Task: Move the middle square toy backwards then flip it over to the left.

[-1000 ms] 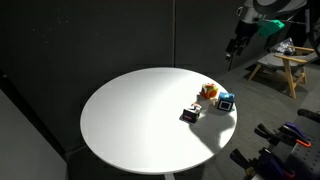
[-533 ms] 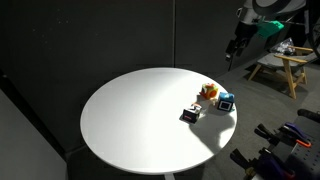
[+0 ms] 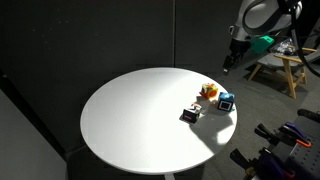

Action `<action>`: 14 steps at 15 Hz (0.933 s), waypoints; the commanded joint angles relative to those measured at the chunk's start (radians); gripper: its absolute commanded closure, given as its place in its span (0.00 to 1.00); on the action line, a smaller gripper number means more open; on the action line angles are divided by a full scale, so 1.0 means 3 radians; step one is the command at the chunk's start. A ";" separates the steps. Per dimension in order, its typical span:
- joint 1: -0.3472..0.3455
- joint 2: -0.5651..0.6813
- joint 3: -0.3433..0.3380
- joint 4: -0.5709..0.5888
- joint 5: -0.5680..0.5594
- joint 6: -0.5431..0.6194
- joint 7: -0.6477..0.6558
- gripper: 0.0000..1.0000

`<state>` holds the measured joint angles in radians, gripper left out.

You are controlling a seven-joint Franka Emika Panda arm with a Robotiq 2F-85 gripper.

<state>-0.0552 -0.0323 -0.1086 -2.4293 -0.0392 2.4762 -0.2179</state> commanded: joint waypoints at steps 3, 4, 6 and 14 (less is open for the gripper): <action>-0.0051 0.0115 0.0018 -0.0206 -0.0166 0.0365 -0.0274 0.00; -0.0058 0.0145 0.0015 -0.0233 -0.0209 0.0424 -0.0306 0.00; -0.0074 0.0234 0.0009 -0.0277 -0.0324 0.0592 -0.0333 0.00; -0.0141 0.0686 -0.0017 -0.0244 -0.0603 0.1073 -0.0296 0.00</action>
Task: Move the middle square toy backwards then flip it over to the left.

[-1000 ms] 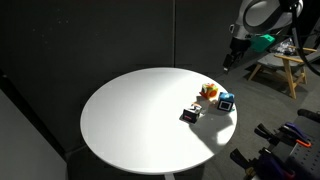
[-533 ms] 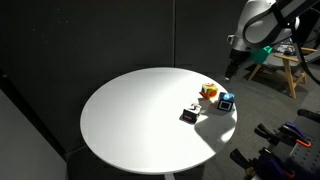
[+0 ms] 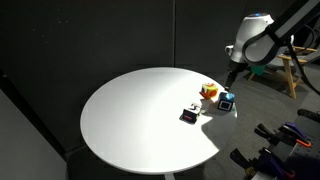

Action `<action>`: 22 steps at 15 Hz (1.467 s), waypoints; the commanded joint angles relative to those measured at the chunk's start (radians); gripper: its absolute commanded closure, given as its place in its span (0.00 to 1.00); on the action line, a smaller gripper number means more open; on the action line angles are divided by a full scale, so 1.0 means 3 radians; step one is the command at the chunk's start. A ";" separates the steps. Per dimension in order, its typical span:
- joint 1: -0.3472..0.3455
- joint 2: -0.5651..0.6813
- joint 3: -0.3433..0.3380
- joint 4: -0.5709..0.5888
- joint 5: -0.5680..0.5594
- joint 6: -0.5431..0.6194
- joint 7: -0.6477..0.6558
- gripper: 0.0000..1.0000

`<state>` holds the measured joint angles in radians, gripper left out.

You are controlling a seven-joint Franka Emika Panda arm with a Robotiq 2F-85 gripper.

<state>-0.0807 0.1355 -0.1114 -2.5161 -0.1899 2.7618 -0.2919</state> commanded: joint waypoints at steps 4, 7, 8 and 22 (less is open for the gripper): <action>-0.0063 0.0303 -0.0035 0.0076 -0.0177 0.0252 -0.0028 0.00; -0.0056 0.0408 -0.0067 0.0103 -0.0235 0.0321 -0.0014 0.00; -0.0050 0.0438 -0.0081 0.0113 -0.0261 0.0336 -0.0004 0.00; 0.0270 0.0635 -0.0507 0.0145 -0.0976 0.0572 0.0403 0.00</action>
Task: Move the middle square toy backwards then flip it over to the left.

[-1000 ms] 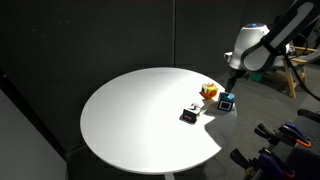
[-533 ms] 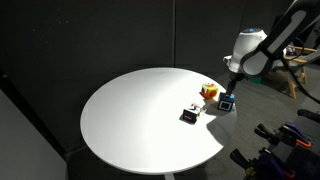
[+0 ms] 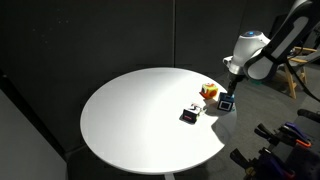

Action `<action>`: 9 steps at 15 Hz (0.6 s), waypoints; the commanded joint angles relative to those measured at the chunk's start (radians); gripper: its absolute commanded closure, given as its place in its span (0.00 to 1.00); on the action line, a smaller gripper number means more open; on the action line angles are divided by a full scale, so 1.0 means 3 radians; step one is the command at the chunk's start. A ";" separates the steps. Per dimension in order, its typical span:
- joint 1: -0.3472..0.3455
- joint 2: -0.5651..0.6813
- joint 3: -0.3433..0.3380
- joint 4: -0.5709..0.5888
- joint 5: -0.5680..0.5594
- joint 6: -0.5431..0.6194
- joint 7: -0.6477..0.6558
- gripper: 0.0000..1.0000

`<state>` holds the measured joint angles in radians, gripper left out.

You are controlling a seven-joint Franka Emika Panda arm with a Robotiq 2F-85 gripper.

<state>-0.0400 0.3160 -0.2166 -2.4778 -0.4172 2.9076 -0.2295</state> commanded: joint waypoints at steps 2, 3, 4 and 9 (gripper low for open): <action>0.0209 0.0040 -0.0224 0.0007 -0.0312 0.0102 0.0274 0.00; 0.0243 0.0033 -0.0248 -0.0004 -0.0356 0.0101 0.0311 0.00; 0.0271 0.0020 -0.0265 -0.0017 -0.0389 0.0096 0.0344 0.00; 0.0415 -0.0015 -0.0361 -0.0077 -0.0579 0.0102 0.0512 0.00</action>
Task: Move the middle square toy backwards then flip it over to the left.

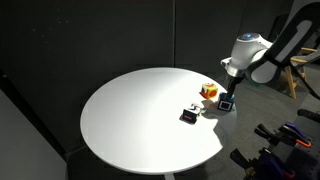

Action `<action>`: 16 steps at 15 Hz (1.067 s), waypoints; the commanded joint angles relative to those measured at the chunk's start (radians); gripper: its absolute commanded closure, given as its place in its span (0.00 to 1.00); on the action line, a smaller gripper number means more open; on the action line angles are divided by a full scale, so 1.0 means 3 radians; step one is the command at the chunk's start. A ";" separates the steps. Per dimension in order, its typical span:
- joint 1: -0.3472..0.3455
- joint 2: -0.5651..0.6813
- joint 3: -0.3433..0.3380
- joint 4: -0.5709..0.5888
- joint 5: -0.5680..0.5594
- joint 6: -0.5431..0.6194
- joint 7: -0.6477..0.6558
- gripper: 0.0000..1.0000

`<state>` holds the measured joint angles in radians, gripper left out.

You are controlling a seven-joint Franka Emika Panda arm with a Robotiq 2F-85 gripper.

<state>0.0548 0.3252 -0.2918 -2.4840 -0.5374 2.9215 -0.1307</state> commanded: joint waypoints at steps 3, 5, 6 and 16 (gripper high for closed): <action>0.0220 -0.0035 -0.0224 -0.0076 -0.0324 0.0068 0.0343 0.00; 0.0310 -0.0025 -0.0312 -0.0081 -0.0429 0.0074 0.0468 0.00; 0.0361 -0.0017 -0.0361 -0.0082 -0.0488 0.0079 0.0531 0.00; 0.0761 0.0199 -0.0715 -0.0037 -0.0894 0.0215 0.1101 0.00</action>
<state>0.2507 0.3595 -0.4671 -2.5024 -0.7610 2.9528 0.1419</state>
